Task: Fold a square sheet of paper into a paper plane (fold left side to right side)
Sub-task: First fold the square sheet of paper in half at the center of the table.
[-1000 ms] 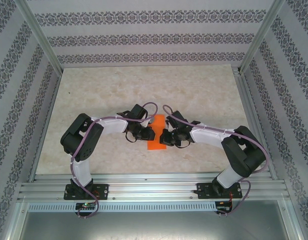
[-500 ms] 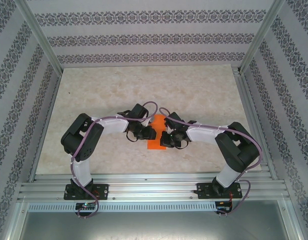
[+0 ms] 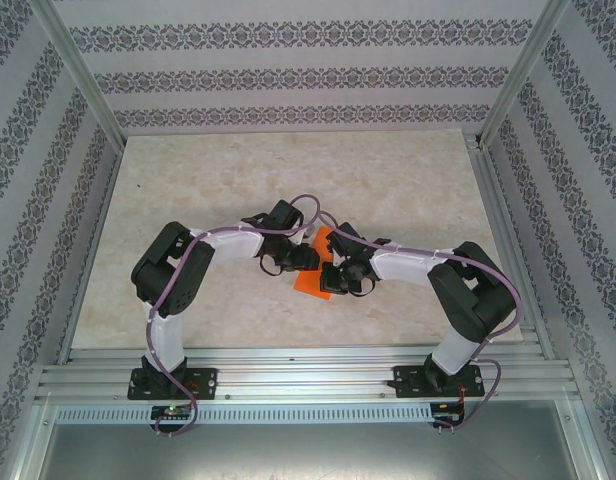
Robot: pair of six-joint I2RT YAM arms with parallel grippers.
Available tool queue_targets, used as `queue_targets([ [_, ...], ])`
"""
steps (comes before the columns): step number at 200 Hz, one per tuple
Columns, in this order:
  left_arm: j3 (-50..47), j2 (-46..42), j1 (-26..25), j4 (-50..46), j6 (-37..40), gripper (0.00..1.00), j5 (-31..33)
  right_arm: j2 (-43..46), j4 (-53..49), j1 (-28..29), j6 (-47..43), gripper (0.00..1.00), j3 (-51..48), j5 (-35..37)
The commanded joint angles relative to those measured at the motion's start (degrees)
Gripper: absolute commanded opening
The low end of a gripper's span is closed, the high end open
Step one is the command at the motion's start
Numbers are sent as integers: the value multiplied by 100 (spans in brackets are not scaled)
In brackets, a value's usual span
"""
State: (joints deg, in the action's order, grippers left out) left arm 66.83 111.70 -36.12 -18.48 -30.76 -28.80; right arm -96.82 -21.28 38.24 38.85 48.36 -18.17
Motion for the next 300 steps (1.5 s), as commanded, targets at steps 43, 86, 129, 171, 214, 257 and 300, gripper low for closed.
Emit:
queue_targets([
  [43, -466, -589, 298, 300, -101, 26, -76, -322, -346, -67, -227, 7, -267, 571],
  [86, -700, -1093, 488, 478, 8, 19, -344, -347, -464, -86, -384, 7, -165, 552],
  [129, -644, -756, 473, 918, -82, 15, -891, -386, -557, -153, -518, 7, -78, 512],
  [171, -170, -105, 385, 1040, -162, 15, -992, -443, -623, -141, -547, 7, -21, 528],
  [214, 204, 241, 376, 906, -99, 16, -819, -521, -756, -133, -604, 7, 31, 586],
  [257, 521, 480, 377, 527, 109, 17, -450, -575, -939, -102, -663, 7, 87, 706],
  [300, 631, 654, 386, 266, 293, 17, -126, -592, -1016, -102, -678, 7, 92, 763],
])
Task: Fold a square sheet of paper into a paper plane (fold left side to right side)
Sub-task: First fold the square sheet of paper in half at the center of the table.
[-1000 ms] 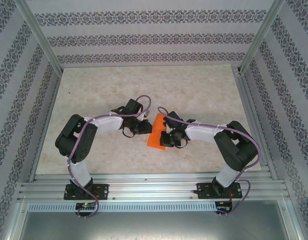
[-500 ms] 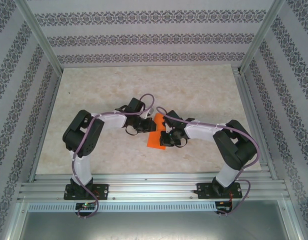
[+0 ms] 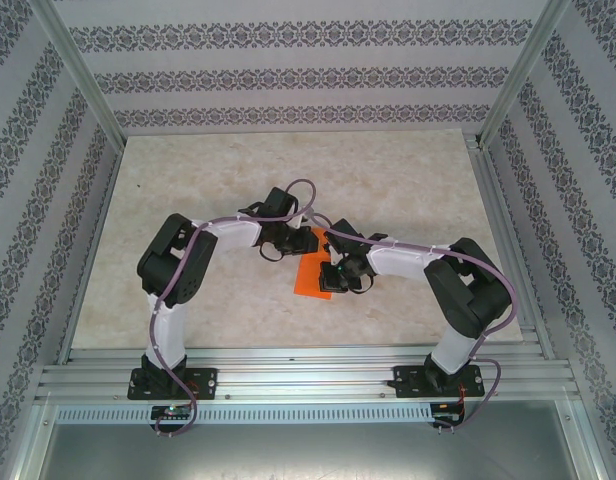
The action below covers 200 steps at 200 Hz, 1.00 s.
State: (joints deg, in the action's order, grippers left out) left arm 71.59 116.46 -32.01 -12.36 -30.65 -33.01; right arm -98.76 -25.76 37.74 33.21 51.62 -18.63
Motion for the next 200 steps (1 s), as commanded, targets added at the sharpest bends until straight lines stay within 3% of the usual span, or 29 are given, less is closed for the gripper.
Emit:
queue_targets([
  [1, 154, 180, -25, -350, 285, 17, 304, -398, -569, -49, -122, 7, -237, 809],
  [200, 1110, 873, 519, -412, 754, 17, 532, -435, -814, 69, -212, 7, -275, 796],
])
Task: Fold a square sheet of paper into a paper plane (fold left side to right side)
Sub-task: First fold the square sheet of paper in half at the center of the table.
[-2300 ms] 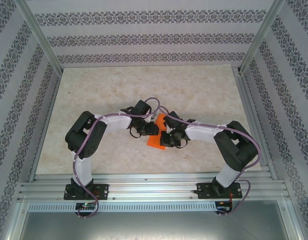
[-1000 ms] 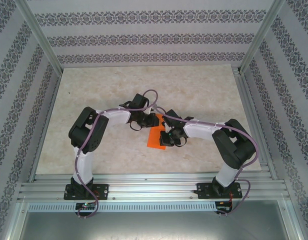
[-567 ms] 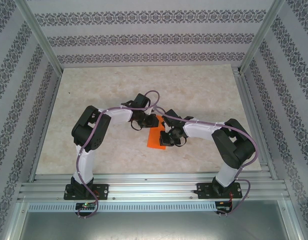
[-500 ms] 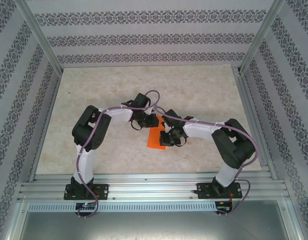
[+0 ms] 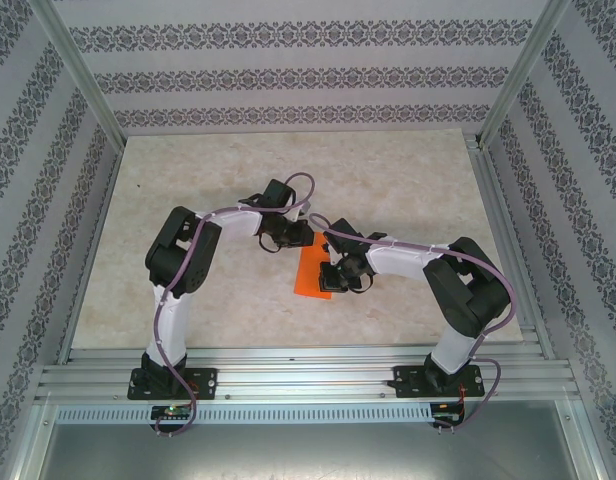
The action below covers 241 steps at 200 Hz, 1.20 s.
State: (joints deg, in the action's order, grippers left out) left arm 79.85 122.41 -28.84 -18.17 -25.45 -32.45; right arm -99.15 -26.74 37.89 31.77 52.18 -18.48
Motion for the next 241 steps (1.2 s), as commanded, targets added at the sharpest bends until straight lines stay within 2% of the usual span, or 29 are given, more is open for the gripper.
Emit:
queue_targets([
  [1, 289, 281, 198, 172, 234, 17, 476, -395, -717, 53, -71, 7, -336, 783],
  [128, 1028, 670, 488, -145, 308, 17, 646, -385, -654, 77, -42, 7, -350, 738],
  [178, 279, -503, 755, -72, 412, 20, 723, -286, -468, 61, -19, 8, -323, 663],
  [206, -500, -1295, 785, 91, 363, 21, 718, 133, -159, -24, 12, 11, -289, 588],
  [241, -1930, -2339, 756, 682, 17, 25, 566, 853, 6, -294, -81, 27, -86, 355],
])
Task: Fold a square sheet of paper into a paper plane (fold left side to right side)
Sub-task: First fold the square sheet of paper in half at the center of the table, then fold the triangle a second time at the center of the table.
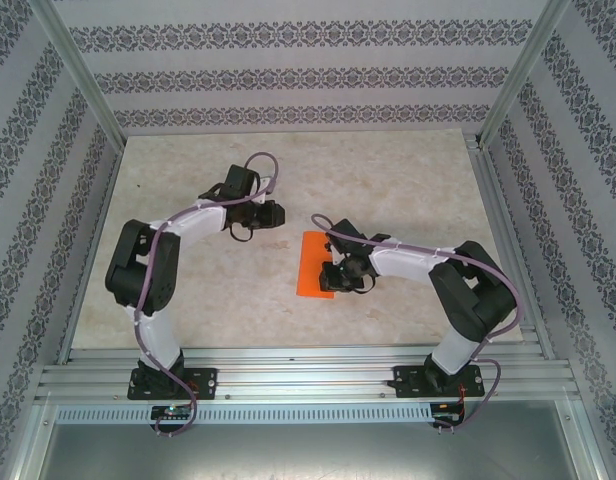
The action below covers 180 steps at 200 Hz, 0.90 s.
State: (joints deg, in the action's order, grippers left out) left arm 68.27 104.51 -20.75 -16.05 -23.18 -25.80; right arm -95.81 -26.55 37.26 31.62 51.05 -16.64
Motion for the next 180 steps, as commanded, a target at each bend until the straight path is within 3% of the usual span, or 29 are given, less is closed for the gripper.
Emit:
queue_targets([
  [1, -802, -583, -56, 497, -225, 26, -117, 537, -11, -242, -80, 27, 32, 162],
  [38, -1729, -1079, -430, 957, -751, 28, -477, 837, 352, -957, -345, 41, 46, -216],
  [86, -2015, -1002, -1113, 1295, -1206, 30, -461, 315, 1203, -1398, -260, 52, 159, -618],
  [132, -1833, -552, -1327, 1424, -1343, 29, -515, -352, 1441, -1519, 19, 54, 492, -830],
  [180, -1818, -478, -1440, 1103, -1300, 28, -169, -227, 1179, -1366, 355, 53, 193, -685],
])
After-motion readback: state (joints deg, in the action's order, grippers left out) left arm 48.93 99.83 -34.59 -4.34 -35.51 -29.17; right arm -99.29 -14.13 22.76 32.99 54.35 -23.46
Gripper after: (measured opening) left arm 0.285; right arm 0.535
